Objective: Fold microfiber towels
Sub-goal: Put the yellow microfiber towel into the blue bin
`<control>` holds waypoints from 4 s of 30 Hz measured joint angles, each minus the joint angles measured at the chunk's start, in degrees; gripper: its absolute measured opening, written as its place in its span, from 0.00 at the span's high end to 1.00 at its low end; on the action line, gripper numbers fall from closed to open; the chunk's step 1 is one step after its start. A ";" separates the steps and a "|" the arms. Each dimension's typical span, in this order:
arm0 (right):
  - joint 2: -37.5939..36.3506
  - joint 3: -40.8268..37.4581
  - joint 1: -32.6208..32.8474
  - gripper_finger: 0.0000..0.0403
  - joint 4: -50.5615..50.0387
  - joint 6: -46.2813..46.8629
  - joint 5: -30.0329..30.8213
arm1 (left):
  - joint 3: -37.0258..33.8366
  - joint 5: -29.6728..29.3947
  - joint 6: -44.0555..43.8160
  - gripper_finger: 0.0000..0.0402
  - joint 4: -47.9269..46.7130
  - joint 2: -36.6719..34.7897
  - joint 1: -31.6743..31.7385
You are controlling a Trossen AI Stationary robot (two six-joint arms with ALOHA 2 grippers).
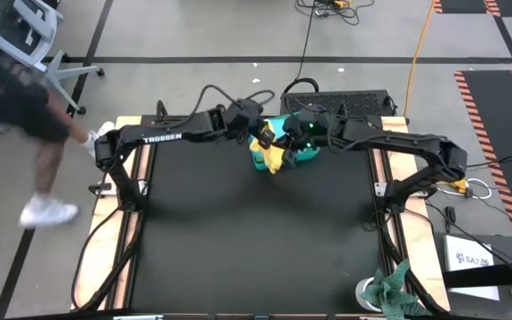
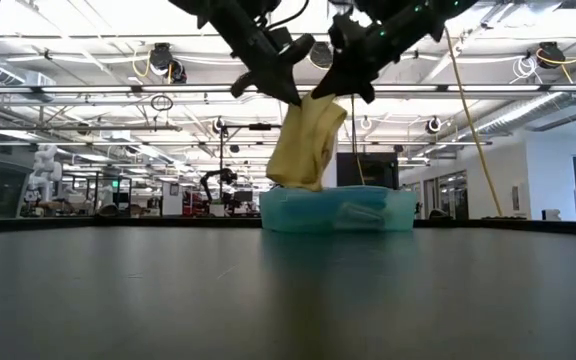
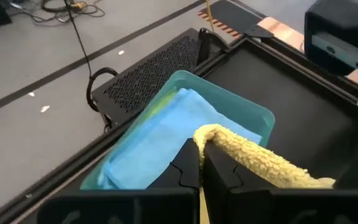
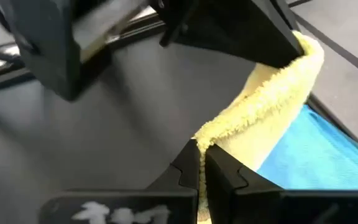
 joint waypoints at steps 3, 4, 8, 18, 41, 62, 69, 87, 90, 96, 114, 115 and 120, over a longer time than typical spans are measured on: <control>1.23 0.00 -1.54 1.00 2.59 1.95 0.15 | 1.39 4.53 1.83 1.00 -0.21 0.00 3.13; 1.49 0.00 -2.00 1.00 3.18 2.42 0.39 | 1.87 5.62 2.48 1.00 -0.14 -0.04 4.10; 2.47 0.02 -3.08 1.00 6.51 3.89 1.90 | 3.62 7.39 4.75 1.00 -2.16 -0.04 6.88; 6.01 0.05 -2.30 1.00 16.77 10.18 1.72 | 9.05 9.99 7.07 1.00 -8.33 -0.04 8.34; 8.91 -0.38 1.48 1.00 9.95 14.82 11.63 | 10.37 13.73 10.99 1.00 -14.49 1.84 8.53; 8.69 -0.28 -2.74 1.00 -7.93 14.21 14.15 | 10.25 23.30 12.47 1.00 0.50 11.10 11.81; 8.87 -0.39 -2.88 1.00 -11.59 13.54 13.67 | 10.24 25.32 12.02 1.00 1.95 14.20 12.15; 9.24 -7.65 -7.30 0.87 -9.96 10.71 7.67 | 18.40 20.12 18.05 0.90 3.59 20.03 12.63; 8.88 -7.39 -7.98 0.79 -10.20 10.65 7.86 | 19.54 20.05 18.68 0.85 2.55 20.27 12.87; 8.79 -7.34 -9.06 0.71 -9.85 9.01 8.30 | 22.64 18.36 18.52 0.81 -1.12 19.44 12.93; -10.90 -7.22 -9.87 0.67 -8.49 2.22 5.81 | 23.66 10.63 12.68 0.81 -24.58 4.91 5.89; -11.28 -7.19 -9.89 0.67 -6.84 1.74 5.81 | 23.66 10.63 11.92 0.81 -24.65 4.74 4.98; -8.06 -7.10 -9.89 0.67 -2.46 1.55 1.77 | 23.64 8.09 9.37 0.81 -27.27 4.73 -0.25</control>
